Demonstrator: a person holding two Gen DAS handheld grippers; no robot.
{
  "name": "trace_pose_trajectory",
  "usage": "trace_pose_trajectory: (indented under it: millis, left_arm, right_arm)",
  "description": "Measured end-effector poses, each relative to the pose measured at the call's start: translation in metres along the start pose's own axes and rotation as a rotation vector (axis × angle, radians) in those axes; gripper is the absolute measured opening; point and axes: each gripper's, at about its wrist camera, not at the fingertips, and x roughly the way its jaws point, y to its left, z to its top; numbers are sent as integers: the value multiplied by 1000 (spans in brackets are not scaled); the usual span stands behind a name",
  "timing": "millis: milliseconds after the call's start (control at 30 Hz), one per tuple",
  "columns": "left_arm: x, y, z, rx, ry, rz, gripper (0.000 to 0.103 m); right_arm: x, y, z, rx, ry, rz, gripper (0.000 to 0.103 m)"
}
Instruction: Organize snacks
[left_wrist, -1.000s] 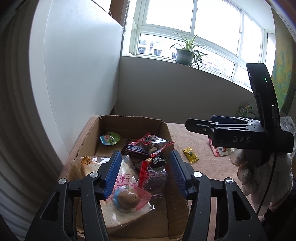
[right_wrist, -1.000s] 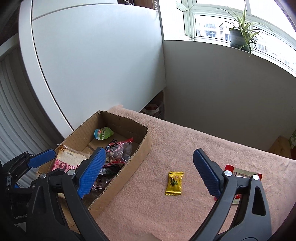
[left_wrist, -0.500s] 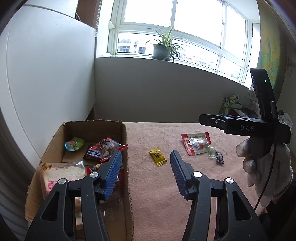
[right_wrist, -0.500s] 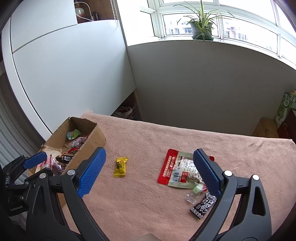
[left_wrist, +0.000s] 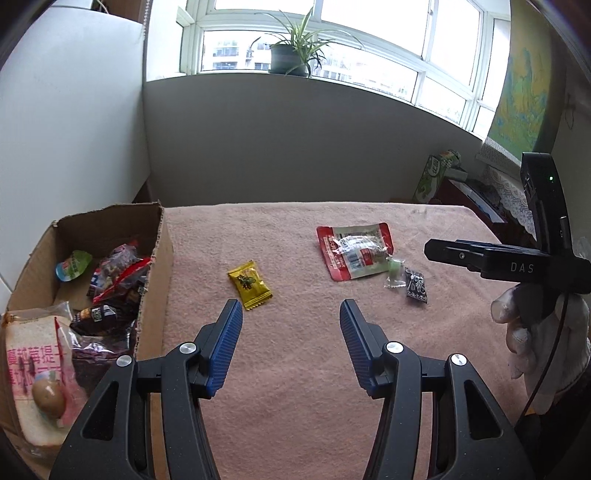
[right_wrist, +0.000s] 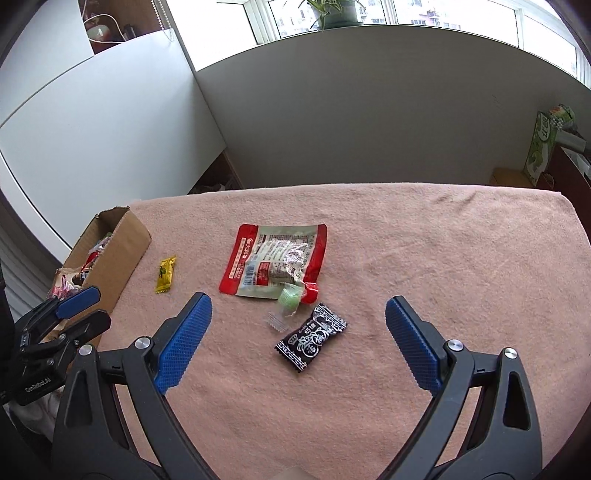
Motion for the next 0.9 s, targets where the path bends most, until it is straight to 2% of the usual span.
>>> trace_pose_trajectory:
  millis: [167,200,467,633,900]
  left_arm:
    - [21,1,-4,-34,57,7,54]
    - [23,3,-3,-44,64,5,54]
    - [39,3,2,-74,105,-1,54]
    - [49,8,5,-98,125,26,54]
    - [65,17,10,-131,148,58,54]
  right_arm:
    - [7,-12,-12,29,58,-9,71]
    - [9,-13,-14,30,69,-9,70]
    - [12,-12,-23,32,101,14,70]
    - [15,-8,-29,31,116,26,69]
    - [29,-5,-22,13,134,-5,69]
